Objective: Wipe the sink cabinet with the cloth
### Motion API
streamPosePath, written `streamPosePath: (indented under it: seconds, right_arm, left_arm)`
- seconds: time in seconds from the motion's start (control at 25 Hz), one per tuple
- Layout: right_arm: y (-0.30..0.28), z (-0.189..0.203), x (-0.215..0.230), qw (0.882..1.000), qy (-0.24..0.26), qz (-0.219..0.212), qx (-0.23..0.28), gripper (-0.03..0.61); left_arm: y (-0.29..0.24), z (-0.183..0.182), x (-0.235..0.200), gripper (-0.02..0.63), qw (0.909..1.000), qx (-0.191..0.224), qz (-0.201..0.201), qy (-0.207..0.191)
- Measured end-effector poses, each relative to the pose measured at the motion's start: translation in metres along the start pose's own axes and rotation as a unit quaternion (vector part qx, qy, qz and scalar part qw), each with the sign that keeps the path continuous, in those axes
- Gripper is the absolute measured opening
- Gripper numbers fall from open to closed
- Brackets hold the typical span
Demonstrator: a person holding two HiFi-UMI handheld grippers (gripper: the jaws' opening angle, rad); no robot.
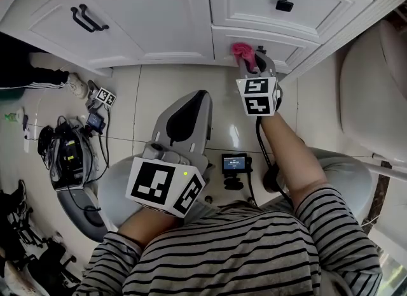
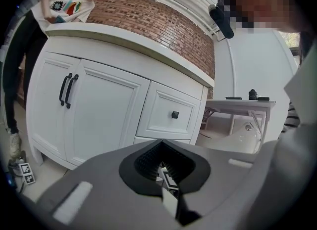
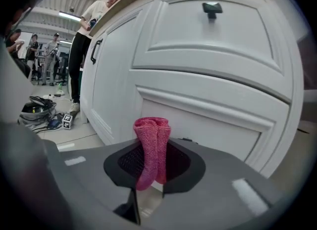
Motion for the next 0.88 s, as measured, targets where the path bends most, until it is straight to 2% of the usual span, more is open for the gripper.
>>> streamPosePath:
  seconds: [0.28,0.52,0.76,0.88]
  right_arm:
    - [0.028,0.019,0.030,1.000,-0.002,0.004,0.004,0.086]
    - [0.035,0.035,0.057,0.999,-0.014,0.030,-0.003,0.086]
    - [0.034,0.048,0.087,0.996,-0.049,0.066,-0.020,0.087]
    - [0.046,0.068,0.103,0.990,-0.087,0.102,-0.042,0.087]
  left_arm:
    - [-0.006,0.005,0.008,0.000,1.0000,-0.009,0.002,-0.004]
    - [-0.008,0.011,0.012,0.000,0.9998,-0.016,-0.001,-0.011]
    - [-0.004,0.011,0.009,0.000,0.9999,-0.014,-0.005,-0.009]
    - [0.000,0.007,0.006,0.000,0.9999,-0.005,-0.008,-0.005]
Point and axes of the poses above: the fingertips, and each gripper's own axes: y backward along the fingers, x to its right, z out of its underside, the point moved 7 cm from there along y, backward along the fingers, and after that the axes turned 10 degrees about y, right-handed, at the moved point
